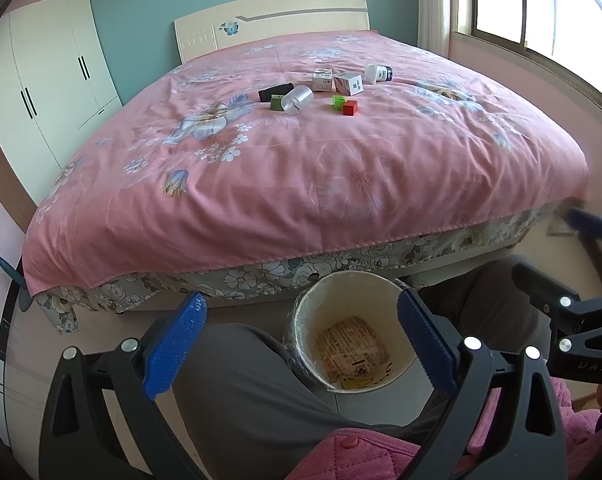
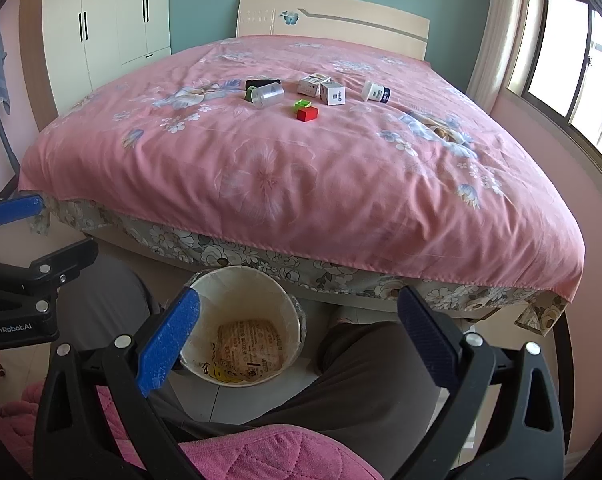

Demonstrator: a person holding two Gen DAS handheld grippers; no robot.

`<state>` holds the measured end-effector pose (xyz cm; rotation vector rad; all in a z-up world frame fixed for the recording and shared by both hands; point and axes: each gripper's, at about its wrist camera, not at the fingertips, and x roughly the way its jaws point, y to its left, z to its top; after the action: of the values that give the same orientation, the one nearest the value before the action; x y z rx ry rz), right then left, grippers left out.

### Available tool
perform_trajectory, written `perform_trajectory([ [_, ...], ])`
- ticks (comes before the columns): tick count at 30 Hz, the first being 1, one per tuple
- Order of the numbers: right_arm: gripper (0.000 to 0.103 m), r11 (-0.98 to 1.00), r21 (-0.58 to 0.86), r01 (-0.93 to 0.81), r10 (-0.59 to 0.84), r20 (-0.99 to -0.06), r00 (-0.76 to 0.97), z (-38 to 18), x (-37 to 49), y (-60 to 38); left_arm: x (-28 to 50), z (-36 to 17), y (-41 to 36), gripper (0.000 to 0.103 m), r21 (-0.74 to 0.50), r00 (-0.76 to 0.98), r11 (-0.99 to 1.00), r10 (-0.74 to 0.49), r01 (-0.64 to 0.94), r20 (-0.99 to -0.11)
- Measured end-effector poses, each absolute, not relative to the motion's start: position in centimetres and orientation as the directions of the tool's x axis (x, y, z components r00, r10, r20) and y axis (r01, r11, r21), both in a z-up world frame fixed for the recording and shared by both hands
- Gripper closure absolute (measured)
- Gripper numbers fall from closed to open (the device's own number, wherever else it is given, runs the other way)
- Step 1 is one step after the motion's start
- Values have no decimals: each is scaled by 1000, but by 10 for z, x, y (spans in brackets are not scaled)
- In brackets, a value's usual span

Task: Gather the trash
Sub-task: 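Reach the left tool to the black foam tube while the right tool reaches the small white box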

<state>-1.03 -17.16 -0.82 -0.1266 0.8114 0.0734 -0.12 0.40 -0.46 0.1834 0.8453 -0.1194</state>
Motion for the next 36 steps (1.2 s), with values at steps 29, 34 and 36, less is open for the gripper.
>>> perform_trajectory([
  [29,7,985,-65,-159,93,-581,809,114,169,-211,186,91,15,5,55,710,981,-94,184,-698],
  [34,7,975,-59,-212,133,-611,781,119,227,-218,246,94,14,5,62,679,973,-108,220,-727],
  [36,7,970,-66,-234,142,-628,765,117,252,-218,272,93,13,5,75,666,966,-112,246,-738],
])
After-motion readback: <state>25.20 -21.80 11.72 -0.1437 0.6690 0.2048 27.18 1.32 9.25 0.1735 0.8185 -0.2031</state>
